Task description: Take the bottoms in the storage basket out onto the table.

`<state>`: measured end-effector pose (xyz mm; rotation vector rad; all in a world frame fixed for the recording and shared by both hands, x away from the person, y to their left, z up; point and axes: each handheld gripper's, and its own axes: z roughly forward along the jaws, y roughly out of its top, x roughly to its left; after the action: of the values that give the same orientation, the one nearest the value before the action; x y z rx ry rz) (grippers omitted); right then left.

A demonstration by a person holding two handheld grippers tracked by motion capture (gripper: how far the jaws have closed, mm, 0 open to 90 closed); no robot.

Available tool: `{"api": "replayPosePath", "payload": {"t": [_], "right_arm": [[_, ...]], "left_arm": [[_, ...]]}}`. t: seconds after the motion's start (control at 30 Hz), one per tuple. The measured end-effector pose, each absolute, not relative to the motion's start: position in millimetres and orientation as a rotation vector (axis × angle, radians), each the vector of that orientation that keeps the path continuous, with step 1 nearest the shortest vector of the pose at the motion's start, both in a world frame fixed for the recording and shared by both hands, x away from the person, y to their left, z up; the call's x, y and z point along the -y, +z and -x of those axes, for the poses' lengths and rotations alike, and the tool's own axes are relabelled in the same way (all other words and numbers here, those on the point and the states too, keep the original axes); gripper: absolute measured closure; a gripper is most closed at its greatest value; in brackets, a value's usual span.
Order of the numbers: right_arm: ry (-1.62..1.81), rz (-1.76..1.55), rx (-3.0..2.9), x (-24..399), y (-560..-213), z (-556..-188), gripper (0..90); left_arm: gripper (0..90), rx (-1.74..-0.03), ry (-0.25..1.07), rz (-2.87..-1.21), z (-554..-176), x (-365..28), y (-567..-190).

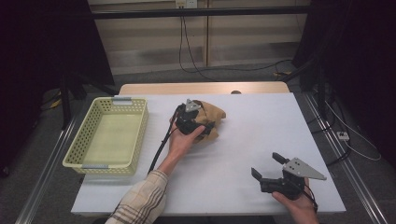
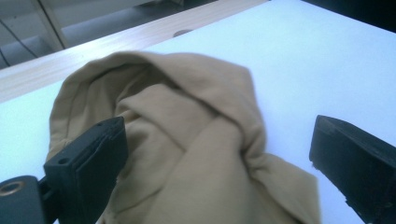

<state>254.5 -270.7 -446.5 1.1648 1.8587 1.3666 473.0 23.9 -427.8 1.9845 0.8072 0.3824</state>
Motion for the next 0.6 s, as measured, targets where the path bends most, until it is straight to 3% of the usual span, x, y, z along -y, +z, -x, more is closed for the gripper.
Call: {"api": "replayPosePath", "payload": {"t": [0.6], "right_arm": [[1.366,-1.169,-1.855,271,-446,-254,3.6]], "left_arm": [[5.3,-0.72,0.398,-1.966,-452,-23,-407]]}}
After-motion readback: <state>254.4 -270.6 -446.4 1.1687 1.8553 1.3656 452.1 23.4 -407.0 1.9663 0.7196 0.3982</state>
